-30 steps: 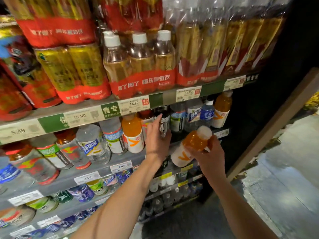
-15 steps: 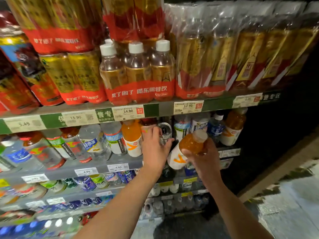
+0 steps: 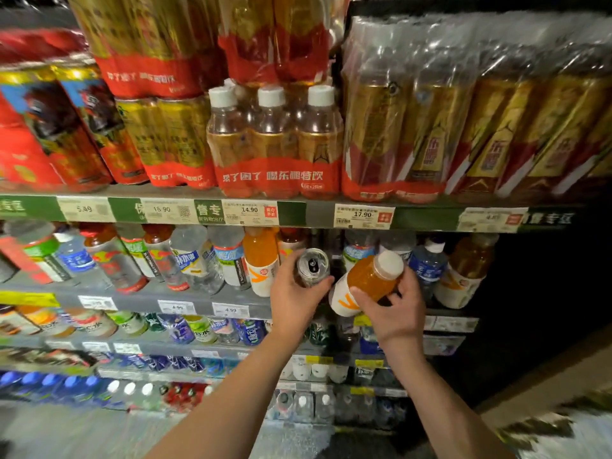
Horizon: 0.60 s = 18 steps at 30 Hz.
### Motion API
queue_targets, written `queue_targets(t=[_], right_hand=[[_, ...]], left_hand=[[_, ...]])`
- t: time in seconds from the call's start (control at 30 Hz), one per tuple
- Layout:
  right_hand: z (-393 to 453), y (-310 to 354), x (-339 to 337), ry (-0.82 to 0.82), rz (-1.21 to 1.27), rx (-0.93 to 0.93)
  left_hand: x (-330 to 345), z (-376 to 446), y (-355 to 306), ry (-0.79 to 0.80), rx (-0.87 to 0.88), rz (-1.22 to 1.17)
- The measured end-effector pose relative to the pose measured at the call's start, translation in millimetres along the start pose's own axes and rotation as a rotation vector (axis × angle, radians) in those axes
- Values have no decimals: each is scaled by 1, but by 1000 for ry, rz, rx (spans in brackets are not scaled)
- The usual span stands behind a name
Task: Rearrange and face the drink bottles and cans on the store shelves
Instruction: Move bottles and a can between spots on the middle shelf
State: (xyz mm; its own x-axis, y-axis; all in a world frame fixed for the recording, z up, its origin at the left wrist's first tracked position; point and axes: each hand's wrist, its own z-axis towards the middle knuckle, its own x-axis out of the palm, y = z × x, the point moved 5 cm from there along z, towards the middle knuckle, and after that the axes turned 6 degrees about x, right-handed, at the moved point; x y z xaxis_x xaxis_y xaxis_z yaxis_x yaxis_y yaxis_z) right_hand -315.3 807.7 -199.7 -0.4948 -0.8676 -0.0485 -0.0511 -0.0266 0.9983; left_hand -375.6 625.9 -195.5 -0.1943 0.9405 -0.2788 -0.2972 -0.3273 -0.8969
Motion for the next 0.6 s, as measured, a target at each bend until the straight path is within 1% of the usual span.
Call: queue_targets(t=[0.1, 0.23, 0.4, 0.6], right_hand=[[1, 6, 10, 53, -41, -25], [9, 16, 27, 91, -98, -38], [19, 17, 53, 100, -221, -74], [28, 20, 77, 156, -351, -108]], left_hand=[[-16, -11, 1, -97, -68, -109], [-48, -16, 1, -205, -68, -98], [-73, -26, -1, -233, -66, -98], [-90, -36, 7, -293, -90, -75]])
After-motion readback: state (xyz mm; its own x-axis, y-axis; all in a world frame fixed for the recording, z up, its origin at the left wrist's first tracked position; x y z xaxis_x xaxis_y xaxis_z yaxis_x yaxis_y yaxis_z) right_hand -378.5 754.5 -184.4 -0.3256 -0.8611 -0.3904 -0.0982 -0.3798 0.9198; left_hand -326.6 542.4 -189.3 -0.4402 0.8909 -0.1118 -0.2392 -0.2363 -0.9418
